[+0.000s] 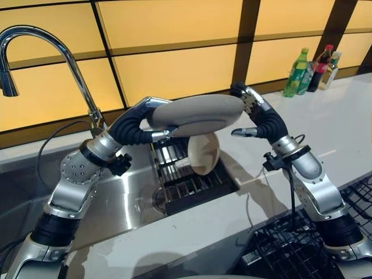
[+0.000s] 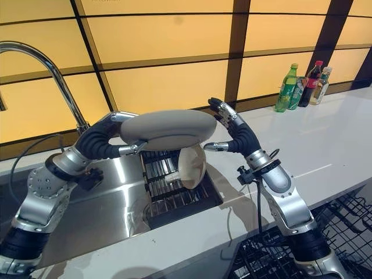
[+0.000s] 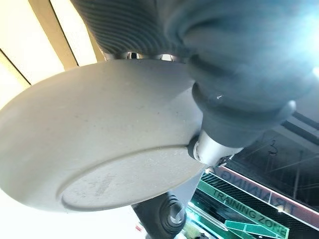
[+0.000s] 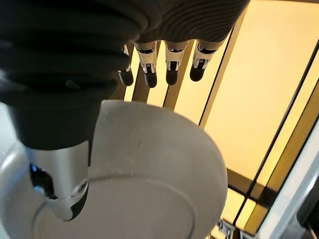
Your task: Pick up plates and place into dishwasher.
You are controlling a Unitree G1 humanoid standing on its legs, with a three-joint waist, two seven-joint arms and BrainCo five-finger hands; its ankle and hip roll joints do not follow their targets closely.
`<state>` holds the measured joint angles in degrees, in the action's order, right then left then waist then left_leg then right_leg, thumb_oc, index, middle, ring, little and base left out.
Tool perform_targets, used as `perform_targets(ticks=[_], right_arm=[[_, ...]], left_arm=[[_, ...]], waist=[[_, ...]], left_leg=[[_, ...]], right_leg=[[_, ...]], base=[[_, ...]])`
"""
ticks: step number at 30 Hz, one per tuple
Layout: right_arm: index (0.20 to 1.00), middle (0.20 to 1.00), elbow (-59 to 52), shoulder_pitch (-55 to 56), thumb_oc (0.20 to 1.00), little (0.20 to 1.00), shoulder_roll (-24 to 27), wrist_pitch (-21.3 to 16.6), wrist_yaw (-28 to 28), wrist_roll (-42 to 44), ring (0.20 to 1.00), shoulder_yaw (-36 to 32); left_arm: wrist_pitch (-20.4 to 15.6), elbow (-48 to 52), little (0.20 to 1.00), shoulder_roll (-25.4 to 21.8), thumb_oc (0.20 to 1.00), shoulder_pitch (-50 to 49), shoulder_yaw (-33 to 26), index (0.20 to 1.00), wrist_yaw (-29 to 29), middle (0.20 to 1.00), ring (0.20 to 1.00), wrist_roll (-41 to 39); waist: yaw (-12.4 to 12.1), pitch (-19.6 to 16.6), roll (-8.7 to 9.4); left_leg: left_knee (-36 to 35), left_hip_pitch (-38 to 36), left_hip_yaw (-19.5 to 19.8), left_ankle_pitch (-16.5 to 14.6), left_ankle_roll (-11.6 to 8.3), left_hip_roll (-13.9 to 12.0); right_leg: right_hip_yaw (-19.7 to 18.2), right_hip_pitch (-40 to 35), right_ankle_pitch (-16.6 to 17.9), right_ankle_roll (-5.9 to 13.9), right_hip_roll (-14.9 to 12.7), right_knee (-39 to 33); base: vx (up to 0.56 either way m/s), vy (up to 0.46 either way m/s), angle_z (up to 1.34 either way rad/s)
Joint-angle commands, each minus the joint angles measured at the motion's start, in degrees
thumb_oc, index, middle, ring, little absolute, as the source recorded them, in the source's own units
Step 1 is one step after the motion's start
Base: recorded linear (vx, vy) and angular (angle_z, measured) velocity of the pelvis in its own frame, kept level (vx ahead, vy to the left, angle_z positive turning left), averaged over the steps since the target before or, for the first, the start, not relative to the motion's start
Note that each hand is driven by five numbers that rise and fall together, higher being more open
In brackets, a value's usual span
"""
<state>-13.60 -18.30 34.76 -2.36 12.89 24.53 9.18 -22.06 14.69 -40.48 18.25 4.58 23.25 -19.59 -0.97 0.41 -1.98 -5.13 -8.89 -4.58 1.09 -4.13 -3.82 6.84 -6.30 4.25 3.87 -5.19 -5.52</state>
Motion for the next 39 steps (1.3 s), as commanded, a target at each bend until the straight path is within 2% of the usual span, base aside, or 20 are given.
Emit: perform_targets(ticks=[1, 5, 10, 16, 21, 26, 33, 39], right_arm=[[1.0, 1.0, -3.4, -4.3, 1.0, 1.0, 0.3, -0.1, 5.8, 5.6, 1.0, 1.0], [1.0, 1.0, -4.3, -4.7, 1.0, 1.0, -0.8, 0.1, 8.4, 6.4, 1.0, 3.2], [1.0, 1.0, -5.3, -5.4, 1.0, 1.0, -1.7, 2.5, 12.6, 10.2, 1.0, 6.2], [1.0, 1.0, -5.6, -8.4, 1.0, 1.0, -3.5, -1.4, 11.6, 12.4, 1.0, 8.2], [1.0, 1.0, -4.7, -12.3, 1.0, 1.0, -6.2, 0.3, 11.2, 14.6, 1.0, 10.2], [1.0, 1.0, -3.9, -14.9, 1.0, 1.0, -8.7, 1.4, 14.2, 13.7, 1.0, 13.5], [1.0, 1.0, -1.4, -16.9, 1.0, 1.0, -7.4, 3.9, 14.2, 12.8, 1.0, 15.7], [1.0, 1.0, 0.3, -16.1, 1.0, 1.0, -7.7, 4.9, 17.7, 10.0, 1.0, 16.9]], left_arm=[[0.4, 0.2, 0.2, -0.3, 0.2, 5.7, -0.1, 0.2, 0.3, 0.2, 0.2, -5.2], [1.0, 0.4, 0.2, 0.7, 0.2, 5.4, 0.7, 0.2, 1.1, 0.2, 0.2, -4.6], [1.4, 0.2, 0.2, 0.4, 0.2, 5.8, 1.5, 0.2, 0.9, 0.2, 0.2, -5.5], [1.8, -0.2, 0.2, 0.7, 0.2, 6.5, 2.7, 0.2, 0.4, 0.2, 0.2, -6.2], [3.4, -0.4, 0.2, 2.0, 0.2, 7.7, 3.8, 0.2, 0.8, 0.2, 0.2, -6.8], [4.8, -1.7, 0.2, 3.5, 0.2, 9.2, 5.4, 0.2, 2.1, 0.2, 0.2, -8.1], [7.2, -2.5, 0.2, 4.1, 0.2, 9.5, 7.4, 0.2, 5.8, 0.2, 0.2, -9.6], [7.6, -3.4, 0.2, 5.1, 0.2, 9.6, 8.5, 0.2, 8.4, 0.2, 0.2, -8.9]], waist=[[-1.5, -3.0, 2.35], [-1.6, -3.1, 2.38], [-2.0, -3.4, 2.4], [-2.7, -3.3, 2.49], [-3.3, -3.6, 2.38], [-3.7, -3.5, 2.38], [-4.0, -3.6, 2.32], [-4.1, -3.6, 2.28]], left_leg=[[0.1, 0.9, 0.7, -3.8, 0.79, 0.4], [0.1, 1.0, 0.9, -3.7, 0.84, 0.4], [0.1, 1.0, 0.9, -3.7, 0.95, 0.4], [0.1, 0.9, 1.4, -3.7, 1.12, 0.5], [0.1, 1.0, 1.6, -3.6, 1.3, 0.6], [0.1, 1.0, 1.9, -3.5, 1.42, 0.7], [0.1, 0.8, 2.2, -3.4, 1.52, 1.0], [0.1, 0.7, 2.5, -3.3, 1.75, 1.4]], right_leg=[[0.5, -0.2, -3.5, 3.23, -2.4, 0.5], [0.3, -0.2, -3.5, 3.05, -2.3, 0.5], [0.4, -0.3, -3.7, 2.91, -2.2, 0.5], [0.7, -0.5, -3.6, 2.74, -2.2, 0.5], [0.7, -0.4, -3.6, 2.59, -2.1, 0.5], [0.7, -0.6, -3.8, 2.33, -2.0, 0.5], [0.9, -1.0, -3.7, 2.26, -2.1, 0.5], [0.9, -1.1, -3.5, 2.3, -2.3, 0.5]], base=[[0.0, 0.0, 0.0], [0.0, 0.0, 0.0], [0.0, 0.0, 0.0], [0.0, -0.003, -0.01], [0.0, 0.0, 0.0], [0.0, 0.0, 0.0], [0.0, 0.0, 0.0], [0.0, 0.005, 0.0]])
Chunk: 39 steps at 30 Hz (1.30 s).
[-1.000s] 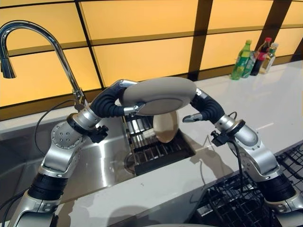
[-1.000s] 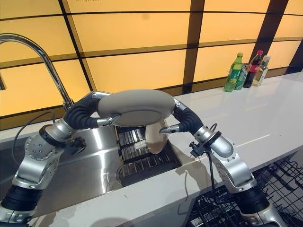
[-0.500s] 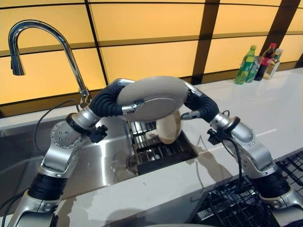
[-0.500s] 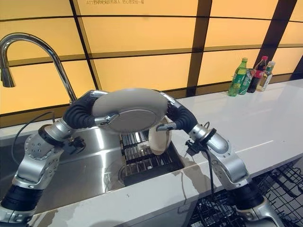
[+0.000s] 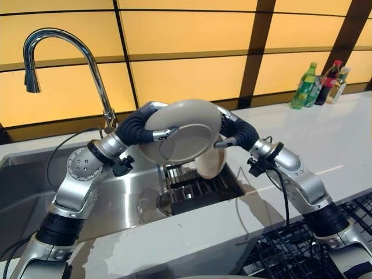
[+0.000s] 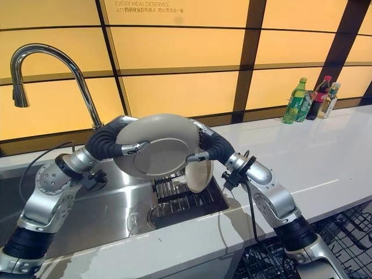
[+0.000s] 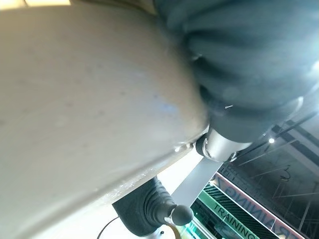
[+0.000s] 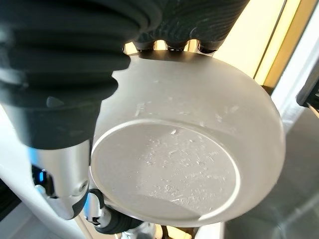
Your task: Pick up plates and place into dishwasher.
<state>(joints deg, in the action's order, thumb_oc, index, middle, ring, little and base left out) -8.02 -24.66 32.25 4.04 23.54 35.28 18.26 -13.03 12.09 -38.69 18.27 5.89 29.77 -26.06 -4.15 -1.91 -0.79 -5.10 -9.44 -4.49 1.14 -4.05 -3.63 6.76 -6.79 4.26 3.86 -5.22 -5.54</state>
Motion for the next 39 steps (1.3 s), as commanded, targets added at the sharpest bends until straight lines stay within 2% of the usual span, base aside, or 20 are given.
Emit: perform_targets(ticks=[1, 6, 13, 19, 21, 23, 25, 26, 29, 31, 34, 39], right_arm=[[1.0, 1.0, -5.3, -9.4, 1.0, 1.0, -4.8, -1.4, 7.3, -1.4, 1.0, 8.0], [1.0, 1.0, -3.9, -7.4, 1.0, 1.0, -2.2, -1.1, 6.2, -2.7, 1.0, 7.8], [1.0, 1.0, 1.2, -6.0, 1.0, 1.0, -1.8, -3.1, 1.9, -3.5, 1.0, 4.9], [1.0, 1.0, 3.2, -4.6, 1.0, 1.0, -0.3, -2.8, 1.9, -3.9, 1.0, 3.2], [1.0, 1.0, 3.8, -4.3, 1.0, 1.0, -0.6, -2.2, 3.0, -4.0, 1.0, 3.2], [1.0, 1.0, 4.0, -4.0, 1.0, 1.0, -0.9, -0.1, 5.7, -3.6, 1.0, 4.0], [1.0, 1.0, 3.8, -3.5, 1.0, 1.0, -0.8, 2.5, 11.4, -2.9, 1.0, 4.9], [1.0, 1.0, 2.7, -2.9, 1.0, 1.0, -0.2, 3.3, 16.9, -3.6, 1.0, 6.0], [0.774, 0.774, 0.0, -3.4, 0.774, 0.774, 1.8, 4.6, 22.5, 1.0, 0.774, 8.5], [0.2, 0.2, -1.3, -3.8, 0.2, 0.2, 1.6, 4.1, 24.5, 3.6, 0.2, 10.0], [0.2, 0.2, -2.2, -4.5, 0.2, 0.2, 0.5, 2.8, 25.1, 5.7, 0.2, 10.9], [0.2, 0.2, -2.3, -4.8, 0.2, 0.2, -2.1, 3.7, 24.5, 5.1, 0.2, 10.9]], left_arm=[[-1.7, -0.9, 0.2, 3.1, 0.2, 9.4, 7.3, 0.2, 1.8, 0.2, 0.2, -2.4], [-1.8, -0.7, 0.2, 1.9, 0.2, 8.9, 6.5, 0.2, 0.5, 0.2, 0.2, -2.9], [-2.5, -0.7, 0.2, 1.4, 0.2, 9.0, 6.1, 0.2, 4.6, 0.2, 0.2, -4.7], [-3.1, 0.0, 0.2, 0.0, 0.2, 9.3, 4.9, 0.2, 5.1, 0.2, 0.2, -5.5], [-2.9, 0.0, 0.2, -0.1, 0.2, 9.7, 4.4, 0.2, 5.2, 0.2, 0.2, -5.9], [-2.5, 0.1, 0.2, 0.1, 0.2, 10.1, 4.5, 0.2, 5.1, 0.2, 0.2, -5.9], [-2.5, 0.5, 0.2, 0.0, 0.2, 10.0, 4.5, 0.2, 5.0, 0.2, 0.2, -5.9], [-2.5, 0.8, 0.2, -0.3, 0.2, 9.8, 4.3, 0.2, 5.0, 0.2, 0.2, -6.1], [-2.1, 1.2, 0.2, -1.0, 0.2, 9.9, 5.1, 0.2, 4.1, 0.2, 0.2, -6.5], [-2.7, 0.4, 0.2, -1.4, 0.2, 9.8, 5.8, 0.2, 3.8, 0.2, 0.2, -6.5], [-2.7, 0.4, 0.2, -1.6, 0.2, 9.7, 6.5, 0.2, 3.2, 0.2, 0.2, -6.7], [-3.6, -0.1, 0.2, -1.1, 0.2, 9.3, 6.5, 0.2, 3.4, 0.2, 0.2, -7.3]], waist=[[-0.9, -1.3, 1.07], [-0.7, -1.2, 1.02], [-0.8, -1.2, 0.94], [-0.8, -1.4, 0.71], [-0.9, -1.4, 0.71], [-0.9, -1.3, 0.64], [-0.9, -1.2, 0.64], [-1.0, -1.2, 0.74], [-1.2, -1.2, 1.07], [-1.4, -1.1, 1.14], [-1.7, -1.1, 1.22], [-2.0, -1.1, 1.09]], left_leg=[[0.1, 1.2, 2.3, -3.3, 1.67, 1.2], [0.1, 1.2, 2.0, -3.2, 1.7, 1.2], [0.1, 1.2, 2.2, -3.2, 1.89, 1.5], [0.1, 1.2, 2.3, -3.2, 1.99, 1.7], [0.1, 1.2, 2.4, -3.1, 2.03, 1.8], [0.1, 1.2, 2.6, -3.1, 2.07, 1.9], [0.1, 1.2, 2.7, -3.1, 2.07, 2.0], [0.1, 1.2, 2.8, -3.1, 2.04, 2.0], [0.1, 1.2, 2.9, -3.0, 1.85, 1.9], [0.1, 1.1, 3.1, -3.0, 1.78, 1.8], [0.1, 1.0, 3.2, -2.9, 1.77, 1.8], [0.1, 1.2, 3.2, -2.9, 1.86, 1.8]], right_leg=[[1.0, -0.6, -3.5, 2.33, -2.3, 0.5], [1.3, -0.7, -3.3, 2.42, -2.6, 0.5], [1.9, -0.9, -3.1, 2.77, -3.2, 0.5], [2.1, -1.1, -3.1, 2.94, -3.5, 0.5], [2.1, -1.1, -3.1, 2.92, -3.6, 0.5], [2.1, -1.2, -3.0, 2.89, -3.6, 0.5], [2.1, -1.3, -3.1, 2.91, -3.6, 0.5], [2.1, -1.3, -3.1, 2.94, -3.6, 0.5], [2.3, -1.5, -3.2, 2.97, -3.6, 0.5], [2.4, -1.6, -3.2, 2.92, -3.5, 0.5], [2.6, -1.8, -3.3, 2.89, -3.5, 0.5], [2.5, -1.6, -3.4, 2.75, -3.4, 0.5]], base=[[0.0, 0.035, 0.01], [0.0, 0.0, 0.0], [0.0, 0.0, 0.0], [0.01, 0.017, 0.06], [0.01, 0.002, 0.1], [0.02, 0.006, 0.04], [0.01, 0.002, 0.02], [0.0, 0.0, 0.0], [0.0, 0.0, 0.0], [0.0, 0.0, 0.0], [0.0, 0.0, 0.0], [0.0, 0.0, 0.0]])
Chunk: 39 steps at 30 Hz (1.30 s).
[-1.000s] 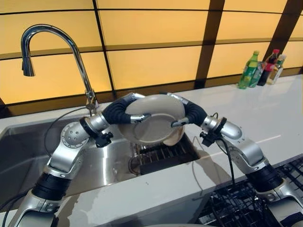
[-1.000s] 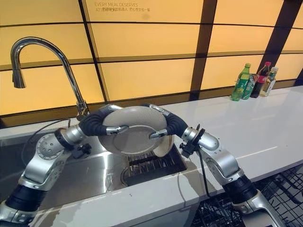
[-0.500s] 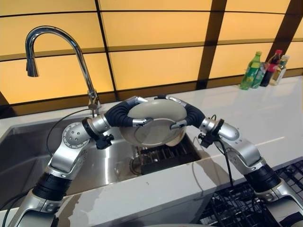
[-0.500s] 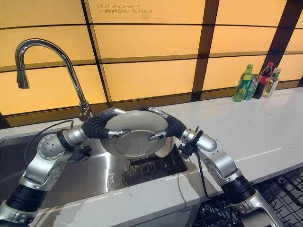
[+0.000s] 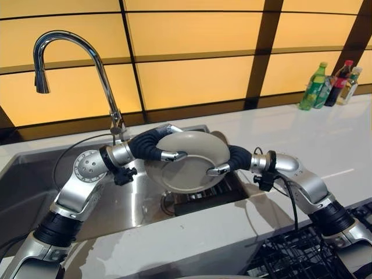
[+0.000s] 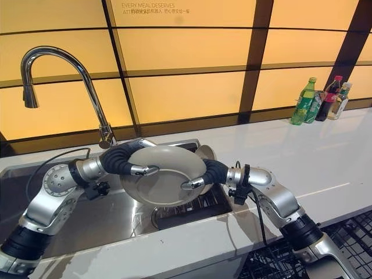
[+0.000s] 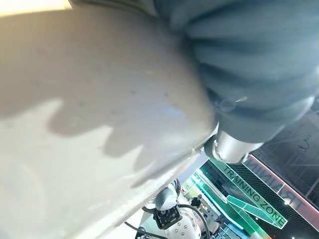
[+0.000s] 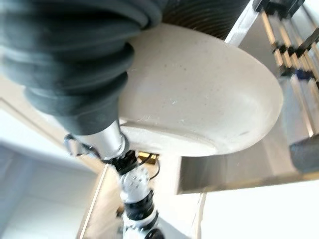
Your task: Pick up plates and place into dishwasher.
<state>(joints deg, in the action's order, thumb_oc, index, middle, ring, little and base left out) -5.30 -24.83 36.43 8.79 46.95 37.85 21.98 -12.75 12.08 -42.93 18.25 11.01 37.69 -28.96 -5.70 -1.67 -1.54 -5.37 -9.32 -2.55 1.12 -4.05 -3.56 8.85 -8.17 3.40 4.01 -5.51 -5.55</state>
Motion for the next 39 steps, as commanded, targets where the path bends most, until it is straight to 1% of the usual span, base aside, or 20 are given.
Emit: perform_targets(ticks=[1, 7, 12, 13, 14, 15, 16, 19, 22, 26, 29, 32, 34, 36, 39], right_arm=[[0.2, 0.2, -5.2, -4.3, 0.2, 0.2, -6.3, -1.1, 0.9, 1.9, 0.2, 7.1], [0.2, 0.2, -5.5, -3.2, 0.2, 0.2, -5.8, -1.8, -2.3, 3.2, 0.2, 5.5], [0.2, 0.2, -5.6, -2.3, 0.2, 0.2, -6.1, -2.9, -5.8, -0.2, 0.2, 3.8], [0.2, 0.2, -5.6, -2.3, 0.2, 0.2, -5.9, -3.5, -6.5, -0.4, 0.2, 3.4], [0.2, 0.2, -5.9, -2.1, 0.2, 0.2, -5.7, -3.9, -7.2, -0.5, 0.2, 3.0], [0.2, 0.2, -6.0, -2.1, 0.2, 0.2, -5.5, -4.1, -7.7, -0.5, 0.2, 2.6], [0.2, 0.2, -6.5, -2.0, 0.2, 0.2, -5.2, -4.5, -8.8, -0.4, 0.2, 1.7], [0.2, 0.2, -6.6, -2.1, 0.2, 0.2, -4.8, -5.3, -11.1, -1.1, 0.2, -0.6], [0.2, 0.2, -6.6, -1.8, 0.2, 0.2, -3.8, -5.6, -12.9, -2.4, 0.2, -3.5], [0.2, 0.2, -6.3, -1.4, 0.2, 0.2, -1.8, -6.3, -15.2, -4.3, 0.2, -8.6], [0.2, 0.2, -6.1, -0.9, 0.2, 0.2, -0.6, -6.1, -15.8, -6.0, 0.2, -11.8], [0.2, 0.2, -5.7, -0.6, 0.2, 0.2, 0.9, -6.2, -16.9, -7.9, 0.2, -14.1], [0.2, 0.2, -5.1, -0.3, 0.2, 0.2, 2.3, -6.7, -17.3, -8.3, 0.2, -15.7], [0.2, 0.2, -4.8, -0.2, 0.2, 0.2, 3.2, -7.4, -18.5, -8.8, 0.2, -17.0], [0.2, 0.2, -4.7, 0.3, 0.2, 0.2, 4.7, -8.6, -20.8, -10.5, 0.2, -19.1]], left_arm=[[-4.0, 0.0, 0.2, 3.1, 0.2, 9.2, 1.3, 0.2, -4.6, 0.2, 0.2, -4.3], [-3.9, 0.0, 0.2, 3.2, 0.2, 8.5, 0.8, 0.2, -5.2, 0.2, 0.2, -4.5], [-4.0, -0.2, 0.2, 3.9, 0.2, 7.8, -0.2, 0.2, -6.1, 0.2, 0.2, -3.7], [-3.8, -0.2, 0.2, 3.8, 0.2, 7.6, -0.3, 0.2, -7.3, 0.2, 0.2, -3.4], [-3.3, -0.2, 0.448, 3.8, 0.448, 7.5, -0.5, 0.448, -8.5, 0.448, 0.448, -3.3], [-3.0, -0.3, 0.733, 3.9, 0.733, 7.3, -0.6, 0.733, -9.5, 0.733, 0.733, -3.0], [-2.7, -0.6, 1.0, 4.0, 1.0, 7.0, -1.0, 1.0, -11.3, 1.0, 1.0, -2.0], [-2.4, -1.7, 1.0, 4.2, 1.0, 6.2, -2.3, 1.0, -15.5, 1.0, 1.0, -1.8], [-2.9, -2.0, 1.0, 4.2, 1.0, 4.8, -4.5, 1.0, -19.5, 1.0, 1.0, -2.1], [-3.4, -2.2, 1.0, 4.6, 1.0, 2.7, -8.5, 1.0, -25.6, 1.0, 1.0, -3.5], [-4.7, -2.8, 1.0, 5.1, 1.0, 1.3, -10.8, 1.0, -27.8, 1.0, 1.0, -2.8], [-5.1, -3.0, 1.0, 5.2, 1.0, 0.7, -12.3, 1.0, -29.0, 1.0, 1.0, -3.4], [-5.9, -3.3, 1.0, 4.9, 1.0, 0.4, -13.1, 1.0, -29.4, 1.0, 1.0, -3.7], [-6.2, -3.4, 1.0, 4.7, 1.0, 0.4, -13.6, 1.0, -29.4, 1.0, 1.0, -3.8], [-7.3, -3.5, 1.0, 4.6, 1.0, -0.2, -14.2, 1.0, -29.0, 1.0, 1.0, -3.9]], waist=[[-0.4, -1.3, 1.82], [-0.1, -1.2, 1.77], [0.2, -1.0, 1.62], [0.4, -1.0, 1.57], [0.4, -1.0, 1.56], [0.4, -0.9, 1.55], [0.5, -0.9, 1.55], [0.6, -0.7, 1.64], [0.8, -0.8, 1.63], [1.0, -0.8, 1.79], [1.5, -0.8, 1.9], [2.0, -0.9, 2.03], [2.5, -0.9, 2.06], [2.8, -0.8, 2.17], [3.4, -0.7, 2.23]], left_leg=[[0.4, 1.1, 1.2, -2.8, 1.86, 1.7], [0.4, 1.0, 1.0, -2.8, 1.88, 1.6], [0.4, 0.9, 0.5, -2.8, 1.9, 1.5], [0.4, 0.9, 0.4, -2.8, 1.87, 1.4], [0.4, 0.9, 0.3, -2.7, 1.81, 1.3], [0.4, 0.9, 0.2, -2.7, 1.78, 1.2], [0.4, 0.8, 0.0, -2.7, 1.76, 1.2], [0.4, 0.6, 0.0, -2.9, 1.69, 1.0], [0.4, 0.5, -0.1, -3.0, 1.67, 0.9], [0.4, 0.2, -0.2, -3.1, 1.57, 0.9], [0.4, 0.0, -0.3, -3.4, 1.53, 0.9], [0.4, -0.1, -0.7, -3.6, 1.46, 0.8], [0.4, -0.2, -1.1, -3.7, 1.41, 0.7], [0.4, -0.1, -1.6, -3.3, 1.38, 0.6], [0.4, -0.2, -1.9, -3.5, 1.4, 0.7]], right_leg=[[0.3, -0.2, -2.5, 2.6, -3.1, 0.6], [0.1, -0.3, -2.5, 2.52, -2.9, 0.6], [0.0, -0.1, -2.4, 2.44, -2.8, 0.6], [0.0, -0.2, -2.4, 2.41, -2.8, 0.6], [0.0, -0.1, -2.4, 2.42, -2.7, 0.6], [0.1, -0.2, -2.4, 2.41, -2.8, 0.6], [0.1, -0.3, -2.4, 2.38, -2.7, 0.6], [0.2, -0.5, -2.5, 2.26, -2.7, 0.6], [0.2, -0.6, -2.6, 2.23, -2.6, 0.6], [0.3, -0.8, -2.8, 2.11, -2.5, 0.6], [0.0, -0.9, -3.0, 2.05, -2.4, 0.6], [-0.3, -0.8, -3.1, 2.05, -2.3, 0.6], [-0.6, -0.8, -3.1, 2.03, -2.2, 0.6], [-0.9, -0.4, -2.6, 1.93, -2.1, 0.6], [-1.5, -0.2, -2.6, 1.88, -1.8, 0.6]], base=[[0.0, 0.0, 0.0], [0.0, 0.002, 0.01], [-0.01, 0.001, 0.0], [0.0, 0.0, 0.0], [0.0, 0.0, 0.0], [-0.04, 0.0, -0.01], [-0.04, 0.0, 0.0], [-0.05, 0.0, 0.0], [-0.02, 0.003, 0.01], [-0.02, 0.004, 0.01], [-0.02, 0.005, 0.0], [0.0, 0.0, 0.0], [-0.01, 0.003, -0.02], [-0.06, 0.001, -0.04], [-0.03, 0.003, -0.07]])
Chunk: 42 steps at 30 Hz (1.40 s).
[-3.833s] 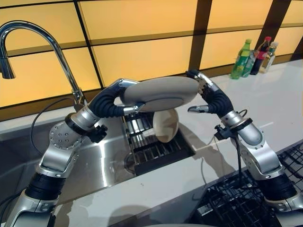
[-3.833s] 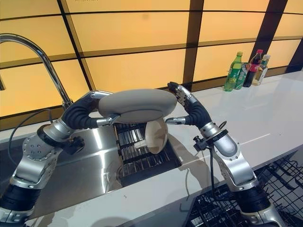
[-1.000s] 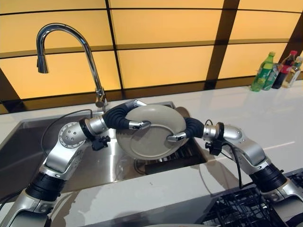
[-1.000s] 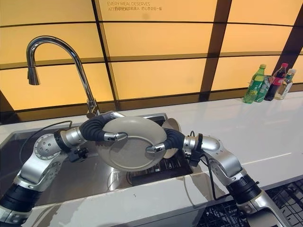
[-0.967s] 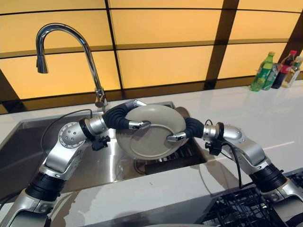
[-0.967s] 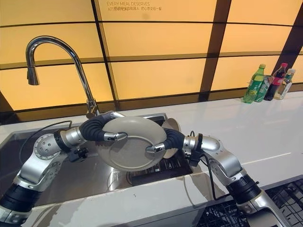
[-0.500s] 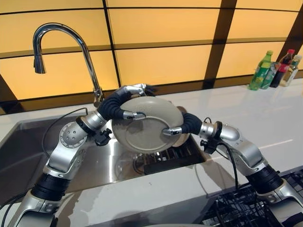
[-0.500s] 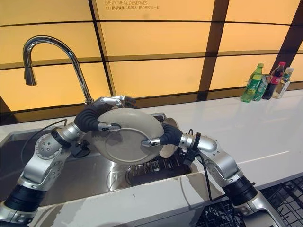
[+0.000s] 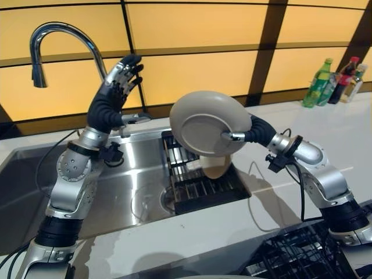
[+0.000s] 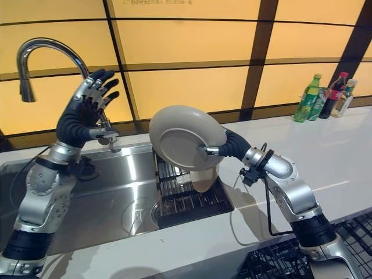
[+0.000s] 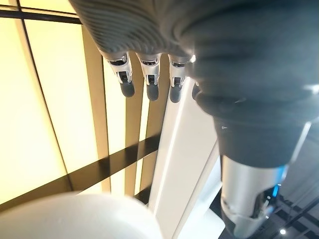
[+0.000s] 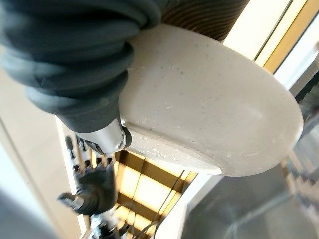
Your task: Pick up plates and place into dishwasher.
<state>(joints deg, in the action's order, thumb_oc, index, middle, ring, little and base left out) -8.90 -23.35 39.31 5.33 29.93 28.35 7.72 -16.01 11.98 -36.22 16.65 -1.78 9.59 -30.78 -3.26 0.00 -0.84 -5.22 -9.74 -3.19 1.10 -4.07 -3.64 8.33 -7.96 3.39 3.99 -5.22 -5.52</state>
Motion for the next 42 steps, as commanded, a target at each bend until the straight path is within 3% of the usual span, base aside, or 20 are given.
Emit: perform_targets(ticks=[1, 10, 18, 31, 42], right_arm=[[0.2, 0.2, -1.0, -0.8, 0.2, 0.2, 2.4, -5.7, -5.0, -1.9, 0.2, -5.8], [0.2, 0.2, 1.2, 6.8, 0.2, 0.2, 7.1, -9.1, -13.1, -6.6, 0.2, -17.2], [0.2, 0.2, 3.9, 14.8, 0.2, 0.2, 6.8, -9.3, -17.6, -9.9, 0.2, -23.9], [0.2, 0.2, 14.8, 24.6, 0.2, 0.2, 5.6, -5.9, -16.9, -11.1, 0.2, -33.2], [0.2, 0.2, 26.4, 28.0, 0.2, 0.2, 8.0, -2.8, -7.7, -14.3, 0.2, -30.1]], left_arm=[[-4.5, -3.4, 1.0, -2.2, 1.0, 1.1, -1.8, 1.0, -0.7, 1.0, 1.0, -2.3], [-5.6, -3.1, 1.0, -3.7, 1.0, -2.6, -6.1, 1.0, -0.5, 1.0, 1.0, -3.8], [-7.6, -6.0, 1.0, -5.2, 1.0, -3.2, -8.6, 1.0, -3.3, 1.0, 1.0, -3.0], [-10.0, -12.0, 1.0, -4.4, 1.0, -2.4, -11.1, 1.0, -4.0, 1.0, 1.0, 0.1], [-8.9, -11.1, 1.0, -5.8, 1.0, -1.7, -10.8, 1.0, -5.8, 1.0, 1.0, 1.6]], waist=[[1.2, -2.2, 1.56], [4.4, -1.6, 1.89], [8.7, -0.3, 1.86], [13.7, 1.4, 1.8], [13.6, 2.2, 2.32]], left_leg=[[0.2, 0.1, -1.5, -3.6, 1.45, 0.8], [0.2, -0.8, -4.5, -4.1, 1.66, 0.3], [0.2, -2.0, -8.0, -5.1, 2.18, 0.0], [0.2, -2.6, -11.6, -5.8, 2.63, 1.1], [0.2, -2.6, -12.3, -5.6, 2.15, 0.8]], right_leg=[[-1.3, -0.4, -2.6, 1.88, -2.0, 0.5], [-4.3, 0.4, -2.3, 1.82, -0.9, 0.5], [-7.5, 1.2, -1.9, 2.38, -0.7, 0.5], [-10.9, 3.7, 0.0, 3.87, -0.8, 0.5], [-11.2, 4.3, 0.6, 3.99, -0.5, 0.5]], base=[[-0.02, 0.008, -0.04], [-0.01, -0.001, -0.21], [0.0, 0.006, -0.25], [0.0, -0.013, -0.21], [0.02, -0.037, -0.07]])
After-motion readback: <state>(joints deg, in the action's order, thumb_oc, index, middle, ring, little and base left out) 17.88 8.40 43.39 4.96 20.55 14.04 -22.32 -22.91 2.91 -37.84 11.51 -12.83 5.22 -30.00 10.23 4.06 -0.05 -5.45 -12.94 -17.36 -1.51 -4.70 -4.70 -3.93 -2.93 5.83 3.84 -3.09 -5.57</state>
